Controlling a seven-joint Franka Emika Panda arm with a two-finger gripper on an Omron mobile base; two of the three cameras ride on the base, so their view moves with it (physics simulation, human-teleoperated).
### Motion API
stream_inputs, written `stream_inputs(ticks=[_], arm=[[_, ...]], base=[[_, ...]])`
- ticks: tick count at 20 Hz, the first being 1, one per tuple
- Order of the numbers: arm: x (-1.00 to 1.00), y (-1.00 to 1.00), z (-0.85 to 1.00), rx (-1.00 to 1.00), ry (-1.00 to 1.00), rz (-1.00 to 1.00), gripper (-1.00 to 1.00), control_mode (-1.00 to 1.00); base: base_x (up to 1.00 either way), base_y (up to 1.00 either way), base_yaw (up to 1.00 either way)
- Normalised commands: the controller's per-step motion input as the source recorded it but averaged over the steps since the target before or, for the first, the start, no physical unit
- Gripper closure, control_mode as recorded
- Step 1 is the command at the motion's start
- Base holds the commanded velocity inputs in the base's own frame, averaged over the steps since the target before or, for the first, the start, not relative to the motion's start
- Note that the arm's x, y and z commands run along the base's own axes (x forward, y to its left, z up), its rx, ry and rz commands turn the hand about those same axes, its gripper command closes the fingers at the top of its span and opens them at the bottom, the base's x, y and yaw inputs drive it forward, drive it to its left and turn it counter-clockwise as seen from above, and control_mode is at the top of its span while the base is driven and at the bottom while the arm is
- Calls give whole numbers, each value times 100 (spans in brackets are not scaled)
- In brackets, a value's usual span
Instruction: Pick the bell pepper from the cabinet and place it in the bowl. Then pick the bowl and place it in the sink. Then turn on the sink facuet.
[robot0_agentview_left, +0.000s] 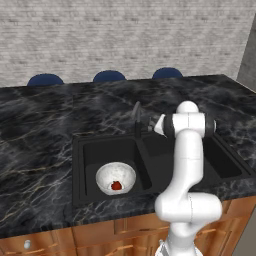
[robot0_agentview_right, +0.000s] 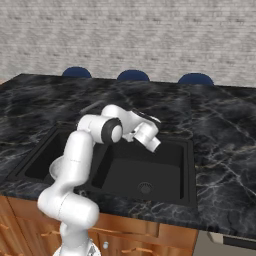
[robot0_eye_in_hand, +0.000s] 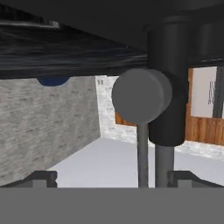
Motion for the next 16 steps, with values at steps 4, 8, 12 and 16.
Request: stream_inputs(ticks=[4,8,12,16], arm=[[35,7,-21,-1,2,0,-100,-100],[3,12,-12,-3,0,0,-100,-100],[-1,19,-2,-5,0,0,-100,-100],[0,16,-6,-4,0,0,-100,-100]], base=[[0,0,0],[0,0,0],[0,0,0],[0,0,0]])
